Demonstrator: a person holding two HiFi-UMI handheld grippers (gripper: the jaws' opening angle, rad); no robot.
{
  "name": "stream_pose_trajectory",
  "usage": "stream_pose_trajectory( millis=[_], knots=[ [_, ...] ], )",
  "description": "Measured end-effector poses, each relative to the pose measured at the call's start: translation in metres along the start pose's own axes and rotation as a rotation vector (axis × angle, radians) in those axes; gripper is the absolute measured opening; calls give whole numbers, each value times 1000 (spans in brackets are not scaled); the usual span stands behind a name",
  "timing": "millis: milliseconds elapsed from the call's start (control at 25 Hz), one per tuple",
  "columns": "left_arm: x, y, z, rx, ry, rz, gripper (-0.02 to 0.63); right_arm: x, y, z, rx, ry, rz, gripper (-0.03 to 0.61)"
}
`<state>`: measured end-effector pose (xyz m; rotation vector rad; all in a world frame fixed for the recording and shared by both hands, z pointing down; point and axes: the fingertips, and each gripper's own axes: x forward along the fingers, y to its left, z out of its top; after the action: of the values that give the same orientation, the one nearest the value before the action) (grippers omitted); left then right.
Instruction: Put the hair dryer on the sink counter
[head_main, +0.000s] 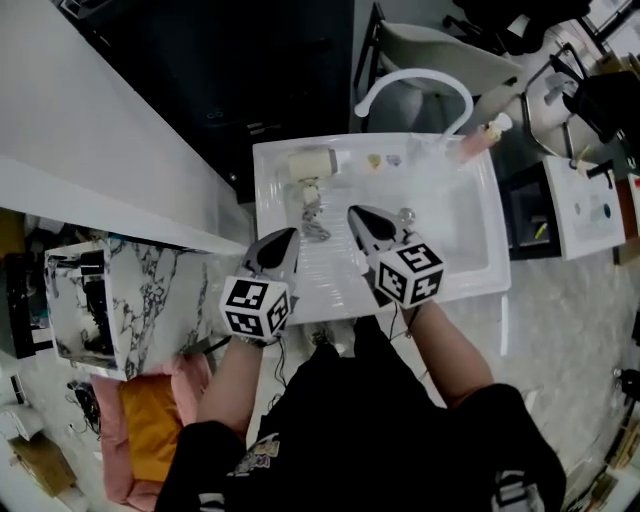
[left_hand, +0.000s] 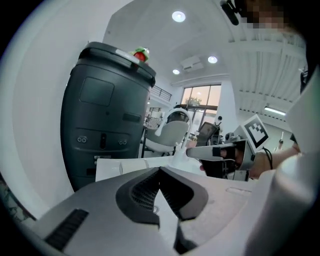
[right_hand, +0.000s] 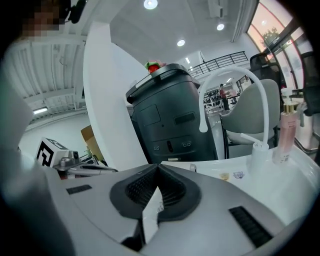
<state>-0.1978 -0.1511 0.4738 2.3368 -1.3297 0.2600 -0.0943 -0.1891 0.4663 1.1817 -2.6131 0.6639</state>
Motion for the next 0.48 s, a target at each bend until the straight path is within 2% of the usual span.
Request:
stream_pose_trajectory(
  millis=[280, 480],
  knots=[
    [-56, -30, 5, 34, -60, -85, 3, -33, 43, -1, -22, -51, -33, -2],
    [-74, -62, -9, 57, -47, -137, 3, -67, 58, -3, -33, -76, -62, -2]
  ],
)
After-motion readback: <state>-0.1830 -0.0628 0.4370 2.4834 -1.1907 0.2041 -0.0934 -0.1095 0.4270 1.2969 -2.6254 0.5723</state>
